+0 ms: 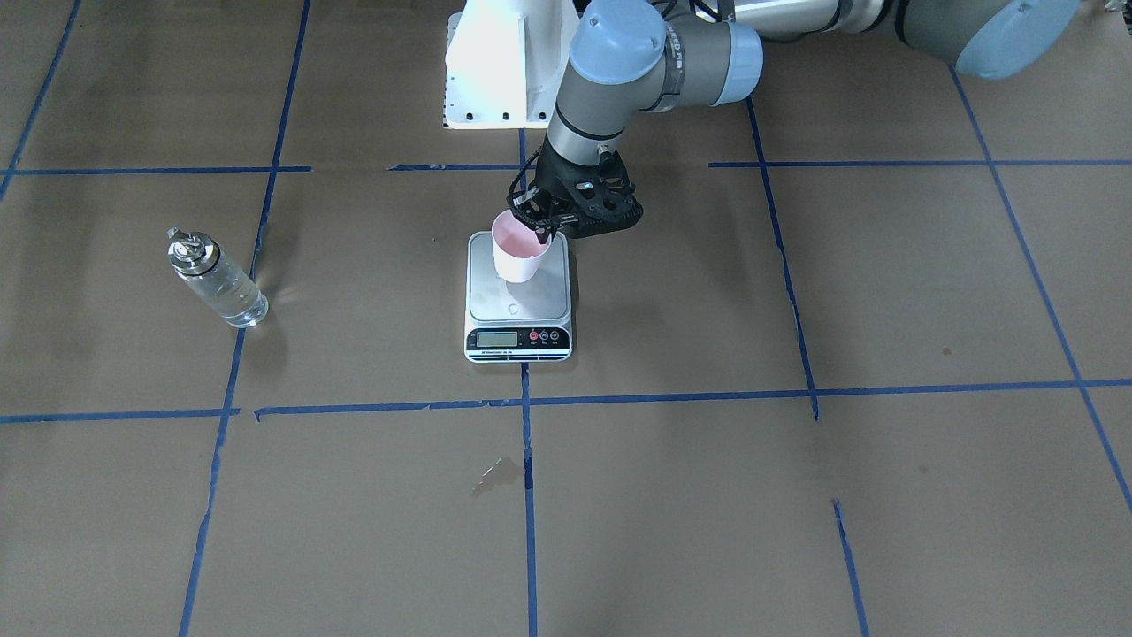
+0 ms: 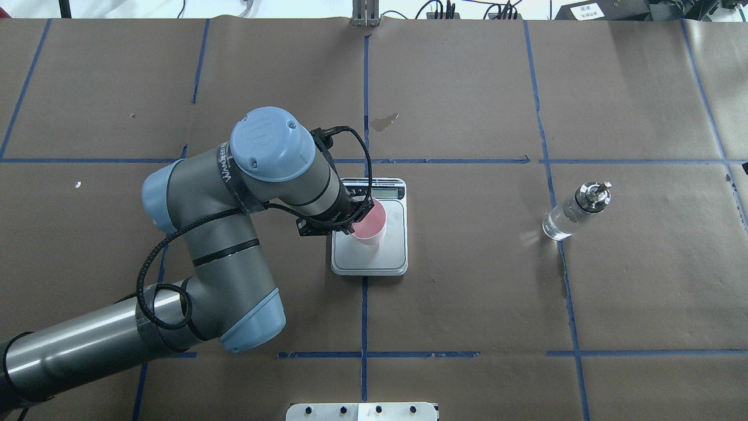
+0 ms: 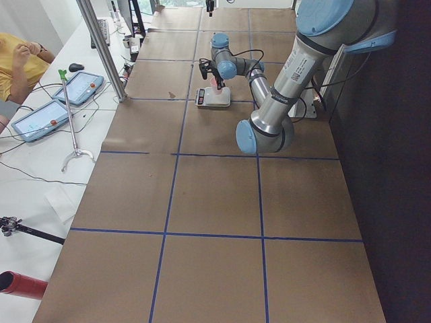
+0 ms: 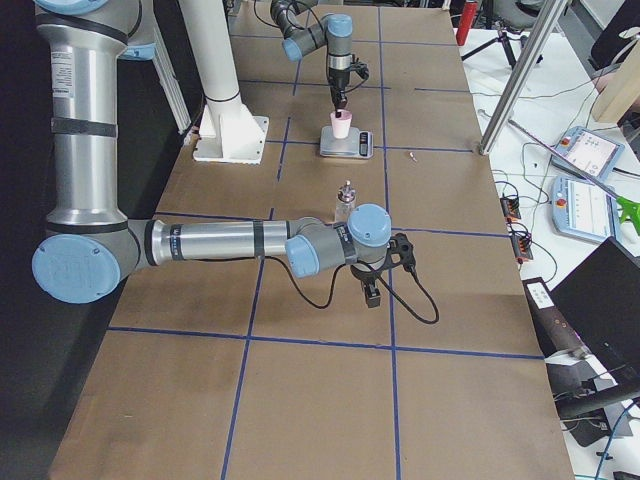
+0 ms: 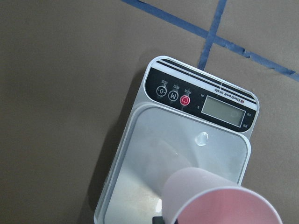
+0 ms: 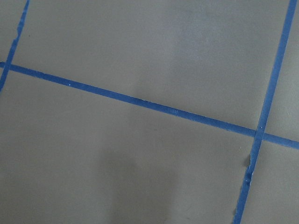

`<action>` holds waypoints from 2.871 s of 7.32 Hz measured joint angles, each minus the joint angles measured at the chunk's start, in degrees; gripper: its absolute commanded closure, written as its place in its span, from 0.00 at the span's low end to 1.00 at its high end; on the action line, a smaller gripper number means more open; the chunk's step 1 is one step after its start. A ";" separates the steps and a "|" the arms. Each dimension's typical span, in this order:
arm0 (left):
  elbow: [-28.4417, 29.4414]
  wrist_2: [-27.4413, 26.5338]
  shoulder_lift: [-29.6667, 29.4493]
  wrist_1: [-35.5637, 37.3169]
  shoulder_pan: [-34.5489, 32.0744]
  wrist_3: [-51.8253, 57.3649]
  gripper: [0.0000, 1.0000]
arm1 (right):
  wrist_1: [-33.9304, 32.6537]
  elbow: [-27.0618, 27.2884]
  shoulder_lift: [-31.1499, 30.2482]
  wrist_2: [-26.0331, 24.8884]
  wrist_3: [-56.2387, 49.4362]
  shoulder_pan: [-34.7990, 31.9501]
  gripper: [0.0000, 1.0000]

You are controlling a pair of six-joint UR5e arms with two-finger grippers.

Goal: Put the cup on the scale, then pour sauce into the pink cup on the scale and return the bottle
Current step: 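Carry the pink cup with the left gripper onto the scale and release, then withdraw the left gripper from the cup while the right gripper approaches the glass bottle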

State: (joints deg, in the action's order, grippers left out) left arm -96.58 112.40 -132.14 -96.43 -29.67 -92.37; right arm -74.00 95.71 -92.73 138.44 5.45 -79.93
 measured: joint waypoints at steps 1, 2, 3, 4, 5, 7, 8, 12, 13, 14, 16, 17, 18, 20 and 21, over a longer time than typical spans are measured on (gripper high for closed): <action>0.09 0.01 0.07 -0.09 0.02 0.01 1.00 | 0.00 -0.04 0.00 -0.03 0.00 0.21 0.00; 0.23 0.05 0.10 -0.18 0.04 0.09 1.00 | 0.00 -0.17 0.00 -0.07 0.00 0.46 0.00; 0.41 0.13 0.11 -0.27 0.08 0.21 1.00 | 0.00 -0.16 0.00 -0.09 0.04 0.58 0.00; 0.62 0.17 0.08 -0.34 0.11 0.31 1.00 | 0.00 -0.07 0.03 -0.10 0.11 0.61 0.00; 0.81 0.18 0.00 -0.45 0.13 0.38 1.00 | 0.00 -0.03 0.09 -0.10 0.15 0.64 0.00; 1.37 0.19 -0.04 -1.00 0.14 0.49 0.85 | 0.00 0.05 0.16 -0.04 0.17 0.65 0.00; 2.01 0.19 -0.08 -1.84 0.14 0.51 0.74 | 0.00 0.06 0.17 0.00 0.18 0.65 0.00; 1.36 0.17 -0.33 -3.63 0.03 0.60 0.44 | 0.02 0.68 0.29 0.21 1.30 1.09 0.00; -1.00 0.05 -0.21 -3.53 -0.53 0.66 0.39 | 0.06 2.38 0.55 0.18 3.90 2.33 0.00; -3.25 0.06 0.00 -3.34 -1.91 0.73 0.38 | 0.08 5.22 0.91 0.07 8.02 3.85 0.00; -5.41 0.20 0.71 -3.36 -4.38 0.90 0.38 | 0.10 13.56 -0.19 0.09 17.23 6.66 0.00; -5.83 0.20 1.71 -3.59 -4.78 1.13 0.38 | 1.26 17.99 -1.39 -0.63 22.13 9.29 0.00; -6.35 0.19 2.50 -3.68 -5.09 1.60 0.38 | 5.10 21.51 -3.07 -2.21 28.12 12.38 0.00; -8.05 0.34 4.97 -3.51 -7.14 6.78 0.38 | 19.69 25.13 -9.80 -10.66 40.49 20.81 0.00; -9.58 0.48 6.99 -3.35 -9.52 11.34 0.38 | 25.26 25.65 -12.43 -17.66 45.49 26.87 0.00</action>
State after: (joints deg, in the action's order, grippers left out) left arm -106.17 112.88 -125.15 -99.78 -39.19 -81.03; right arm -48.75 121.36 -105.16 120.78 50.94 -53.06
